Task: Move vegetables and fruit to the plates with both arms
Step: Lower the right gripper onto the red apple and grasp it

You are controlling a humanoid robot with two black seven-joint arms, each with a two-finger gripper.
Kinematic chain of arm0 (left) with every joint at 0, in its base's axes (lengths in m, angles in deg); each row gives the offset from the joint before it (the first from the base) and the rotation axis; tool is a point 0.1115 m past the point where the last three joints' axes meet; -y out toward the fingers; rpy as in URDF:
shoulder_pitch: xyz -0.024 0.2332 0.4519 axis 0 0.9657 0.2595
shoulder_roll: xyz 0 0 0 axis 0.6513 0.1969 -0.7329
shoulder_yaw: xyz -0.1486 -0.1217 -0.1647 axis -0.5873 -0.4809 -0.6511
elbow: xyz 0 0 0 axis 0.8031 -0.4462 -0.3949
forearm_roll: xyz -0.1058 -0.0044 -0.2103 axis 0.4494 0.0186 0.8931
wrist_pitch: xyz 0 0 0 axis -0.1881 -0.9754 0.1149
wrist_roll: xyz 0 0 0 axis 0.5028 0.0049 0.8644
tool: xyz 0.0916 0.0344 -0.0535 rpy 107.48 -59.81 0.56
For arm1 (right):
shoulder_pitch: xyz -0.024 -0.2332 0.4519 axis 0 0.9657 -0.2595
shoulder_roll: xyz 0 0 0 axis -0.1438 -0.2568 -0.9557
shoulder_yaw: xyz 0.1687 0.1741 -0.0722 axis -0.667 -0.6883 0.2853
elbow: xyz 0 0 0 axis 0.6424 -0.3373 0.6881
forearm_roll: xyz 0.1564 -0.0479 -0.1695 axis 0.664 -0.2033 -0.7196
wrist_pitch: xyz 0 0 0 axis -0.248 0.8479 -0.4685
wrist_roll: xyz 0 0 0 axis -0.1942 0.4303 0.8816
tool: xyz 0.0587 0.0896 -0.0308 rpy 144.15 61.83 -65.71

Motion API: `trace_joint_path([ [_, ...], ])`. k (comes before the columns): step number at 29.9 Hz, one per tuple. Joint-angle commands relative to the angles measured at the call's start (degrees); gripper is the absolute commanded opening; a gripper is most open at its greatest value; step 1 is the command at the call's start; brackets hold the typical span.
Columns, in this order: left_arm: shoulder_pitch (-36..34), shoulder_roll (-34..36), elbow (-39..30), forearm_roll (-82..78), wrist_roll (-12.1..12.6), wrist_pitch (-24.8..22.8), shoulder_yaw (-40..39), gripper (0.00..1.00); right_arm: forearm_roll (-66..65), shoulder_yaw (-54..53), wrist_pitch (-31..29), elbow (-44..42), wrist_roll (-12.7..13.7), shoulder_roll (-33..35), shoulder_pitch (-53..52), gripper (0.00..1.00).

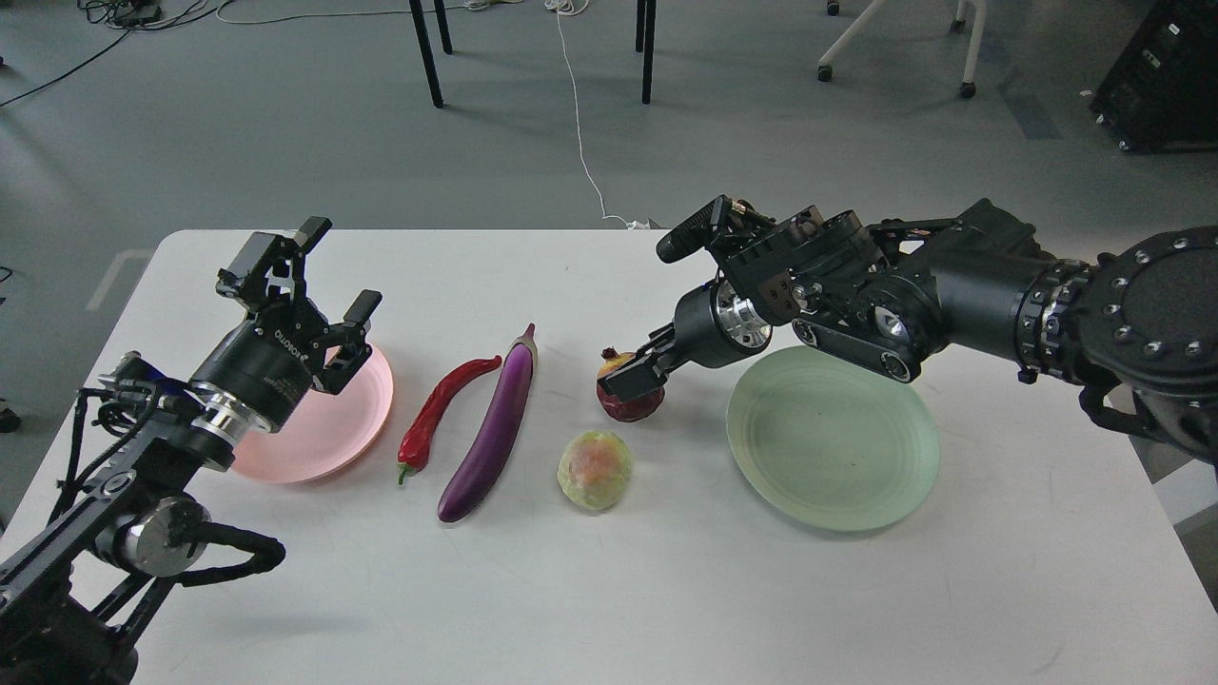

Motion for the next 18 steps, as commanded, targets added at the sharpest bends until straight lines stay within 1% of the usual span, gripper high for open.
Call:
trace_joint_path([
  [1,0.1,-0.1,0.0,0.0,-0.1,0.0,-0.3,0.99,0.0,0.1,0.7,-0.3,0.0,-0.1,0.6,0.98],
  [6,0.3,-0.1,0.0,0.0,-0.1,0.0,-0.4,0.99,-0.1,0.2,4.0,-0.5,0.0,-0.1,1.2,0.98],
  [13,0.4,-0.1,-0.1,0.0,-0.1,-0.1,-0.4,0.99,-0.2,1.5,6.9,-1.3,0.0,-0.1,1.7,0.98],
  [18,0.4,-0.1,-0.1,0.0,-0.1,-0.2,-0.4,0.99,-0.2,2.1,7.7,-2.3,0.0,-0.1,2.2,0.98],
])
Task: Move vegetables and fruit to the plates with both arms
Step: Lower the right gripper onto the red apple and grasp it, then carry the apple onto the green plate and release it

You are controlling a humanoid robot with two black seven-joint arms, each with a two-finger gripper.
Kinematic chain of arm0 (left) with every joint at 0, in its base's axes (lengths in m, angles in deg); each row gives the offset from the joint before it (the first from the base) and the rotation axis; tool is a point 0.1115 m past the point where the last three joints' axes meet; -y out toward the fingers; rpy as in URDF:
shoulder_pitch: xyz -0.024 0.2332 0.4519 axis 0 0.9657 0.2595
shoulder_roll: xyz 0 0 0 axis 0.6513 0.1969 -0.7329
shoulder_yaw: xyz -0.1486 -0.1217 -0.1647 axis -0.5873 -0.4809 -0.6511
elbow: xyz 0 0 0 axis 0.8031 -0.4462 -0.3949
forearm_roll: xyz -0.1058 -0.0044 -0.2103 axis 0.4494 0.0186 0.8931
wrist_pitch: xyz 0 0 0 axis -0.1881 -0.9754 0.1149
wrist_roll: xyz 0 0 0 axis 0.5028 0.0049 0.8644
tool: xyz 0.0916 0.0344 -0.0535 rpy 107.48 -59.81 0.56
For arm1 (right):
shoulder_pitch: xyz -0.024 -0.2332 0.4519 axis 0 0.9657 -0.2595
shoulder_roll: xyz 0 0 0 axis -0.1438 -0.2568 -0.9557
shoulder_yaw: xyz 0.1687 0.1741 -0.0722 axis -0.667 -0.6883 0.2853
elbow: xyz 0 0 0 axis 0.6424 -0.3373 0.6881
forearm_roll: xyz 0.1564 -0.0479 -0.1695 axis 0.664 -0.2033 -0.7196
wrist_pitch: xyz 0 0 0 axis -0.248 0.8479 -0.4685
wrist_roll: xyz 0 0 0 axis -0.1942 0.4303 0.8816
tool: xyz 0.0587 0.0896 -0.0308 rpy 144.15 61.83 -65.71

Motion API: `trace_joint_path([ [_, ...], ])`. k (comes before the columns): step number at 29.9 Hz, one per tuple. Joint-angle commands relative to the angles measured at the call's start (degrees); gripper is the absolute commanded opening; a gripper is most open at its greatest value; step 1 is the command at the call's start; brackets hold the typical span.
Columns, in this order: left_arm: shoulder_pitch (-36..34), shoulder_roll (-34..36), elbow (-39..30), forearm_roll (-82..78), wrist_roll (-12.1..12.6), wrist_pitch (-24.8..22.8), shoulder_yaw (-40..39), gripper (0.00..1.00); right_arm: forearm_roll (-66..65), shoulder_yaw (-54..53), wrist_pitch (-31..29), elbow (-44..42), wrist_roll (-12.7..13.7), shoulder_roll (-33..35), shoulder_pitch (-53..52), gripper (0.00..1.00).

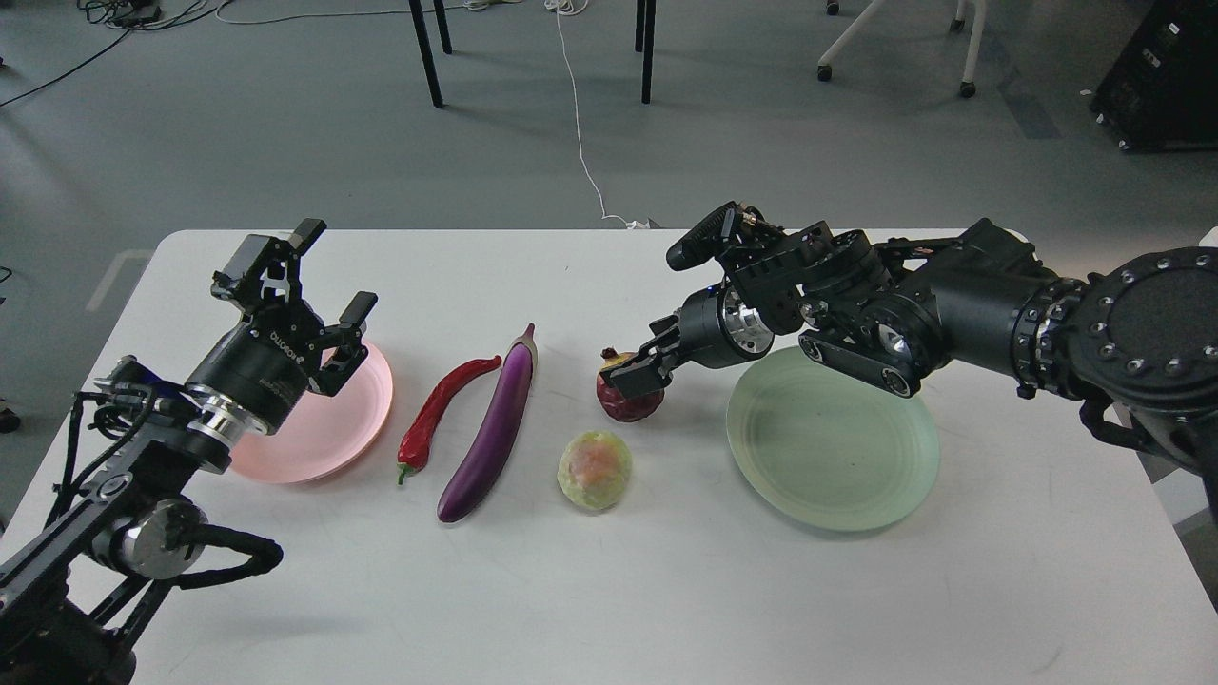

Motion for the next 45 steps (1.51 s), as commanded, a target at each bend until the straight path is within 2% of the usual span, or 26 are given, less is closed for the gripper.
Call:
trace_joint_path([
  [1,0.0,0.0,0.0,0.0,0.0,-0.1,0.0,0.99,0.0,0.2,0.3,-0.7,0.0,0.0,0.6,0.98],
  [15,0.4,0.2,-0.1,0.0,0.0,-0.1,0.0,0.99,0.3,-0.3,0.8,-0.5,0.0,0.0,2.3,0.98],
  [25,0.5,0.3,-0.4,0.0,0.0,-0.1,0.0,0.99,0.4,-0.5,4.3,-0.6,0.0,0.0,4.6,0.98],
  [30,0.6,0.4,-0.5,0.0,0.0,-0.1,0.0,0.99,0.4,-0.9,6.2,-0.6,0.0,0.0,5.7,0.94],
  [34,0.7,0.4,-0.5,0.0,0.0,-0.1,0.0,0.99,0.4,-0.9,6.3,-0.6,0.0,0.0,6.3,0.88],
  [39,0.8,0.4,-0.5,0.0,0.0,-0.1,0.0,0.99,0.4,-0.8,6.2,-0.6,0.0,0.0,6.3,0.57],
  [40,0.8,0.4,-0.5,0.0,0.0,-0.1,0.0,0.99,0.4,-0.8,6.2,-0.7,0.0,0.0,6.3,0.54],
  [45,0.8,0.3,-0.5,0.0,0.0,-0.1,0.0,0.99,0.4,-0.7,6.1,-0.7,0.0,0.0,6.3,0.45],
])
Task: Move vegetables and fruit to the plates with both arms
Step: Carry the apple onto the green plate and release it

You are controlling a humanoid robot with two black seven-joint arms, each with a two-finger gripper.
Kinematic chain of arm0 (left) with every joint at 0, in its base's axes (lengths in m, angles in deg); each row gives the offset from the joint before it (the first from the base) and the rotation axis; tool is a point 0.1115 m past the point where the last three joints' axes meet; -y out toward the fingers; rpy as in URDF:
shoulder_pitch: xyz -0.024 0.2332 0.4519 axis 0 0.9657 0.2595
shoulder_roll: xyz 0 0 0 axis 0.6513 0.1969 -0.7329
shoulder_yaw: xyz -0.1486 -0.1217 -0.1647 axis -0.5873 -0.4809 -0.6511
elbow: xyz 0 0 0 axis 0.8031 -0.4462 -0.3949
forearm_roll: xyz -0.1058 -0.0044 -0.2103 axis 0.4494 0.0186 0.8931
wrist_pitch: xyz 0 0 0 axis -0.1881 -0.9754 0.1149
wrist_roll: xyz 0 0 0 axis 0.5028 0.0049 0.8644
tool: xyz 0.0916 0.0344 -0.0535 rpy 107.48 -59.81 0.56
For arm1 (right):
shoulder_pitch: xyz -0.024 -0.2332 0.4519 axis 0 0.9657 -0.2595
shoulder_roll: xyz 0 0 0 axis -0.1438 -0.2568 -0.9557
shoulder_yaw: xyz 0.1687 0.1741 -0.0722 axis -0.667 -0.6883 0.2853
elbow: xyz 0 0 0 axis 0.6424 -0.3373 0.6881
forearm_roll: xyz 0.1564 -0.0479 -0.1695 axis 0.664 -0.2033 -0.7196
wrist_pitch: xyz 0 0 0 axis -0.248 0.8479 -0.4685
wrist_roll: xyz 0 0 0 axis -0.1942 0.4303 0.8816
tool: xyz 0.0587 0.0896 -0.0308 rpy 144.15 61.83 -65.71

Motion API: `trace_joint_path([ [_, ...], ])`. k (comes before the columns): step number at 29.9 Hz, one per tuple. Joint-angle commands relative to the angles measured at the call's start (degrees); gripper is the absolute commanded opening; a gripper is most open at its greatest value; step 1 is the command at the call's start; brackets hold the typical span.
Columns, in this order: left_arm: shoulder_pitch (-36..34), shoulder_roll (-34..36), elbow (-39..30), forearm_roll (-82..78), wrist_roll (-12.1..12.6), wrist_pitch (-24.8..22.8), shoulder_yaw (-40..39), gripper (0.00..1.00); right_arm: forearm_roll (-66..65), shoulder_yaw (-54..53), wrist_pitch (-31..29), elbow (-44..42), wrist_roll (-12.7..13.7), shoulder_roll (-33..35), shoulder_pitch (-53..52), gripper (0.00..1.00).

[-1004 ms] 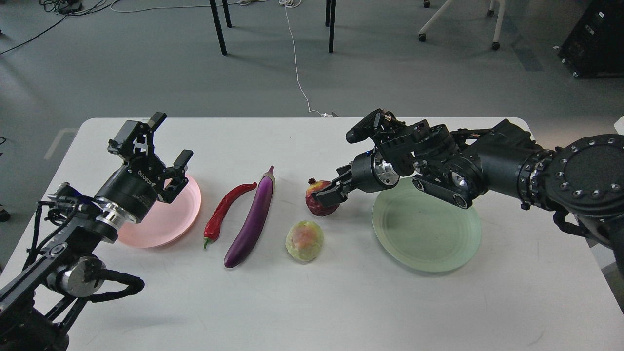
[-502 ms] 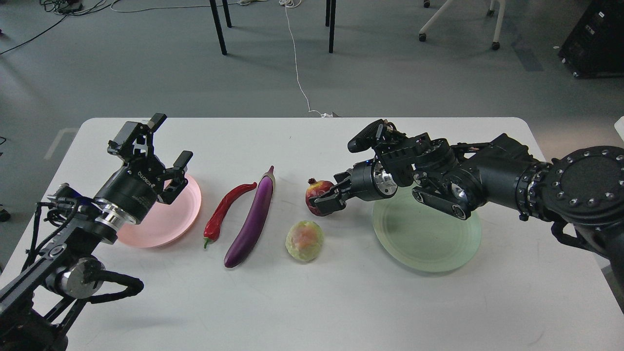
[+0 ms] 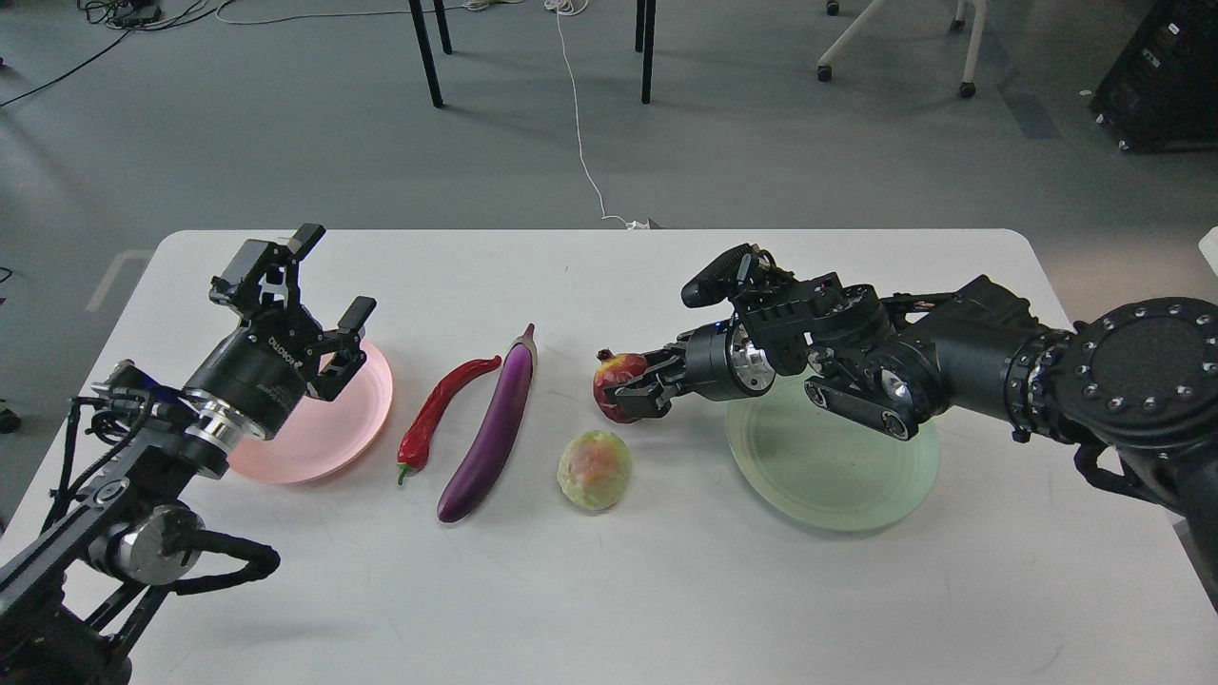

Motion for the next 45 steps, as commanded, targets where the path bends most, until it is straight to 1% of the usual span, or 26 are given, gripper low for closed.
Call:
trace_joint_path([
  [1,0.0,-0.1,0.0,0.0,0.0,0.0,-0.1,0.99,0.0,0.1,-0.1,0.0,0.0,0.0,0.0,0.44],
  [6,-0.1,-0.1,0.0,0.0,0.0,-0.1,-0.7,0.99,0.1,0.0,-0.5,0.3,0.0,0.0,-1.7,0.44],
  [10,-0.1,-0.1,0.0,0.0,0.0,-0.2,-0.7,0.99,0.1,0.0,-0.9,2.9,0.0,0.4,-6.6,0.44],
  [14,-0.1,-0.1,0.0,0.0,0.0,-0.2,-0.7,0.99,-0.3,0.4,-1.0,8.7,0.0,7.3,-10.8,0.44],
  [17,-0.1,-0.2,0.0,0.0,0.1,-0.3,-0.8,0.99,-1.2,0.7,-1.2,13.7,0.0,14.1,-13.2,0.44],
  [19,-0.1,-0.2,0.0,0.0,0.0,-0.3,-0.8,0.99,-4.6,1.0,-1.9,16.8,0.0,18.7,-14.0,0.44],
  [21,-0.1,-0.2,-0.1,0.0,0.0,-0.3,-0.7,0.99,-8.9,0.9,-3.0,18.9,0.0,23.3,-14.0,0.44],
  [25,0.0,-0.3,-0.3,-0.1,0.0,-0.3,-0.7,0.99,-13.0,2.1,-3.4,20.4,0.0,30.0,-12.9,0.45],
  [30,-0.1,-0.6,-0.4,-0.2,0.1,-0.3,-0.6,0.99,-13.7,2.4,-3.3,20.4,0.0,33.1,-8.9,0.45],
  [32,-0.1,-0.6,-0.5,-0.2,0.1,-0.3,-0.6,0.99,-13.7,2.3,-3.3,20.4,0.0,33.3,-7.7,0.45],
  [35,-0.1,-0.6,-0.8,-0.3,0.1,-0.3,-0.6,0.99,-13.7,2.1,-3.3,20.2,0.0,33.3,-6.1,0.48],
  [38,-0.1,-0.5,-0.8,-0.3,0.1,-0.3,-0.6,0.99,-13.6,1.5,-3.0,20.0,0.0,32.7,-5.4,0.57],
  [40,-0.1,-0.5,-0.8,-0.3,0.1,-0.3,-0.7,0.99,-13.6,0.7,-2.9,19.9,0.0,32.5,-4.9,0.69],
  [42,-0.1,-0.5,-0.8,-0.3,0.1,-0.3,-0.6,0.99,-13.6,0.3,-2.9,19.9,0.0,32.5,-4.9,0.84],
  [44,-0.1,-0.5,-0.8,-0.3,0.1,-0.3,-0.7,0.99,-13.6,0.2,-2.9,19.9,0.0,32.5,-4.9,0.93],
  [45,-0.1,-0.5,-0.8,-0.3,0.1,-0.3,-0.6,0.99,-13.6,0.2,-2.9,20.0,0.0,32.5,-4.9,0.95],
])
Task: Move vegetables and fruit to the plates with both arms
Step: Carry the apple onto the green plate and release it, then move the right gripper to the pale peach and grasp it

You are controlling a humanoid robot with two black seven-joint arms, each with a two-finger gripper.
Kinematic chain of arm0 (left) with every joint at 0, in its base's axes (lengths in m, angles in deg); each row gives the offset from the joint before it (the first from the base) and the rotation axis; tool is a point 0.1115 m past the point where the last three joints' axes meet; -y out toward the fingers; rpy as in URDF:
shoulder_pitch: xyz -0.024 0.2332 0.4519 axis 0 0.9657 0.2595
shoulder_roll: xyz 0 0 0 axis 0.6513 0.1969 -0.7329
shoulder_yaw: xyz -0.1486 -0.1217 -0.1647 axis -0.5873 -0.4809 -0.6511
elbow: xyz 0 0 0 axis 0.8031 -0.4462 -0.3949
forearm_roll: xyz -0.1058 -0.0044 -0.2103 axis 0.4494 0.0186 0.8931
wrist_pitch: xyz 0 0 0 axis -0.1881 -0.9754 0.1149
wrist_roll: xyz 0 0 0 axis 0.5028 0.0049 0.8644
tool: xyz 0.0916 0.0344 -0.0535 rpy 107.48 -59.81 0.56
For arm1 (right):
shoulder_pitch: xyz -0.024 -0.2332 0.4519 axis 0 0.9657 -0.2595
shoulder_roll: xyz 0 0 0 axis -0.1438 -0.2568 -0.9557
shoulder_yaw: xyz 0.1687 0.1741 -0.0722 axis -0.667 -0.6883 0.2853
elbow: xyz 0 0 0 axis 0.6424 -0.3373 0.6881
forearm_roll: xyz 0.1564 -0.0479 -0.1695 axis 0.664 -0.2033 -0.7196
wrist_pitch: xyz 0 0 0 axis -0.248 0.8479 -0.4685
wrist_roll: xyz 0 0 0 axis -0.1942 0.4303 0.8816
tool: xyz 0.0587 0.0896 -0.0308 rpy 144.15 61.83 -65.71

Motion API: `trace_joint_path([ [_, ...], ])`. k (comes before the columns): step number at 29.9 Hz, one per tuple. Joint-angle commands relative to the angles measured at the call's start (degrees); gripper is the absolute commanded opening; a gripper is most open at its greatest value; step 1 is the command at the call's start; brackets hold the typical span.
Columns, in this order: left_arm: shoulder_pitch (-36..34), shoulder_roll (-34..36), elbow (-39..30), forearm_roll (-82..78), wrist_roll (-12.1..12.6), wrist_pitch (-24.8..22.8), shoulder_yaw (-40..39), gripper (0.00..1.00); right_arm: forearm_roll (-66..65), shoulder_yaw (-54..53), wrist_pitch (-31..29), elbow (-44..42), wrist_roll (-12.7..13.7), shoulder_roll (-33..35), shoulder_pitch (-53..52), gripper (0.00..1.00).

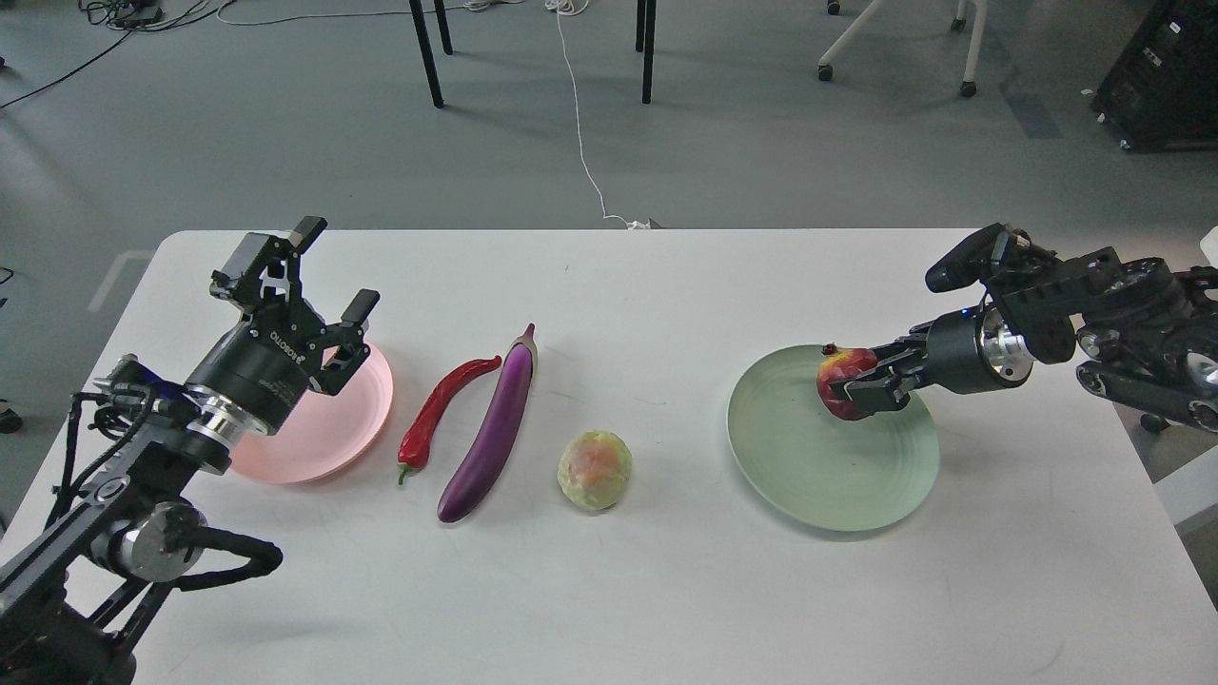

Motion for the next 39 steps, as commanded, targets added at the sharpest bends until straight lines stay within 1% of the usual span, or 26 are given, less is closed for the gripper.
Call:
trace_joint_path([
  [1,0.0,0.0,0.0,0.0,0.0,0.0,-0.1,0.99,0.0,-0.3,0.0,0.3,0.0,0.1,-0.1,0.95],
  [4,0.0,0.1,0.0,0.0,0.0,0.0,-0.1,0.99,0.5,-1.4,0.0,0.9,0.0,0.1,-1.2,0.96],
  [10,0.1,-0.1,0.0,0.0,0.0,0.0,0.0,0.99,3.9,-4.4,-0.4,9.0,0.0,-0.6,-7.9,0.96],
  [14,0.1,-0.2,-0.1,-0.1,0.0,0.0,0.0,0.99,10.1,-4.3,-0.6,11.6,0.0,-6.9,-10.4,0.96],
  [19,0.3,0.3,-0.8,-0.1,0.0,0.0,-0.1,0.99,10.8,-4.1,-0.6,9.9,0.0,-15.3,-9.6,0.96],
  [24,1.0,0.4,-0.9,-0.1,0.0,0.0,-0.6,0.99,10.8,-3.5,-0.6,8.4,0.0,-20.9,-7.4,0.96],
  [29,1.4,0.4,-1.0,-0.2,0.0,0.0,-0.8,0.99,10.8,-0.8,-0.5,5.6,0.0,-23.9,-5.2,0.96],
  [39,1.5,0.5,-1.0,-0.1,0.0,0.0,-1.0,0.99,10.8,-0.7,0.1,0.6,0.0,-28.2,-1.5,0.96],
])
